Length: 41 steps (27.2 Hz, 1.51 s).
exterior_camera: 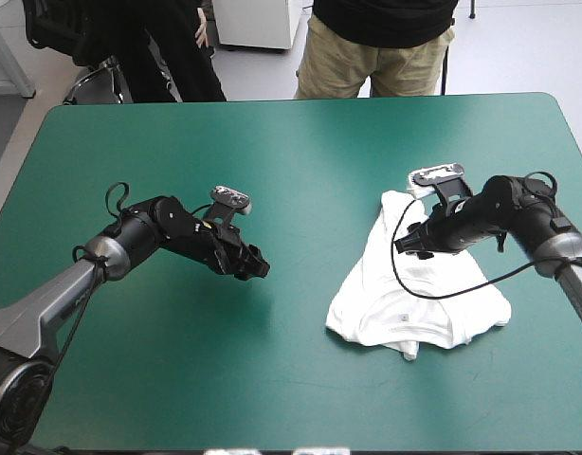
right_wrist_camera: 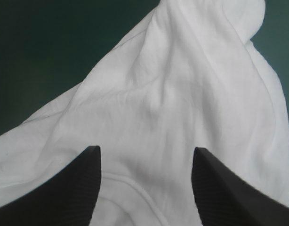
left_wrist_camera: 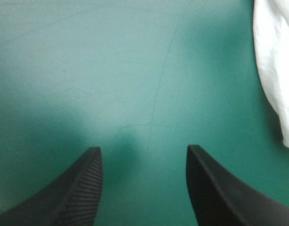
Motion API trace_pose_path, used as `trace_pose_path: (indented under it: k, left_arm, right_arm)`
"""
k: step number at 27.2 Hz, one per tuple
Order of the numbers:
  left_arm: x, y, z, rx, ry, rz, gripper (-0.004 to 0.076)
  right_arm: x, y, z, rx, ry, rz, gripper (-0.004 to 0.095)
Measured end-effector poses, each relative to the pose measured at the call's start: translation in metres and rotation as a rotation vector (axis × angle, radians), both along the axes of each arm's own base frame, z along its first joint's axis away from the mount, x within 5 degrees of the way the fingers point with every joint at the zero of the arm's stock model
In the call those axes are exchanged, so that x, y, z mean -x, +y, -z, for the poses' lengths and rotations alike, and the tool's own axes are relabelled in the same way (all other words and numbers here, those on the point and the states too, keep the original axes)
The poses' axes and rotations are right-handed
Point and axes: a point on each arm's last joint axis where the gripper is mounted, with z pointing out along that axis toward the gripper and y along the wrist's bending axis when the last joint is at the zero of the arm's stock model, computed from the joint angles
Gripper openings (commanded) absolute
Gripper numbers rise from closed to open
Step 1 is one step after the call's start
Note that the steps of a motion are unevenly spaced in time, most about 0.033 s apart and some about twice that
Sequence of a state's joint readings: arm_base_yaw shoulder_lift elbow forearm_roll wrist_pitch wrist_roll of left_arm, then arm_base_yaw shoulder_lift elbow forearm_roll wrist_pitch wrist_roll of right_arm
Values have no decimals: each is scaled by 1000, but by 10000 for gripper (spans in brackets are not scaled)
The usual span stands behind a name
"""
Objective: Fold the cloth
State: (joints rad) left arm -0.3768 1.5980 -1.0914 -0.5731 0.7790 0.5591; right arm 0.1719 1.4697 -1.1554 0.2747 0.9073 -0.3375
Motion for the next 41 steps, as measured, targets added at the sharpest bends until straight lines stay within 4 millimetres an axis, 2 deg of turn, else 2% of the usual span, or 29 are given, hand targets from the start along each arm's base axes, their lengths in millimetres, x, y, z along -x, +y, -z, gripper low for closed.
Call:
trace_pose_path:
  k: [15,18,23,25,29,33,37,41]
  left_arm:
    - [0,-3,-5,25,-32,44,398]
    - [-1,-1,-21,9,-90,55,398]
    - [10,18,-75,-103,-240,11,398]
    - [25,34,-99,-176,-304,-34,398]
    - [62,57,-134,-219,-379,-107,396]
    - [111,80,-164,-183,-502,-158,372]
    - [165,109,-175,-171,-604,-255,368]
    - [214,131,-168,-127,-692,-324,368]
  right_arm:
    - [1,0,1,3,8,-6,530]
    - [1,0,1,3,10,-7,530]
    - [1,0,1,6,14,-14,530]
    - [1,0,1,8,15,-18,530]
    - [2,0,1,5,17,-22,530]
    - [2,2,1,-9,16,-31,530]
    - [3,3,-1,-19,7,-49,530]
    - [6,4,-8,-32,-23,-59,531]
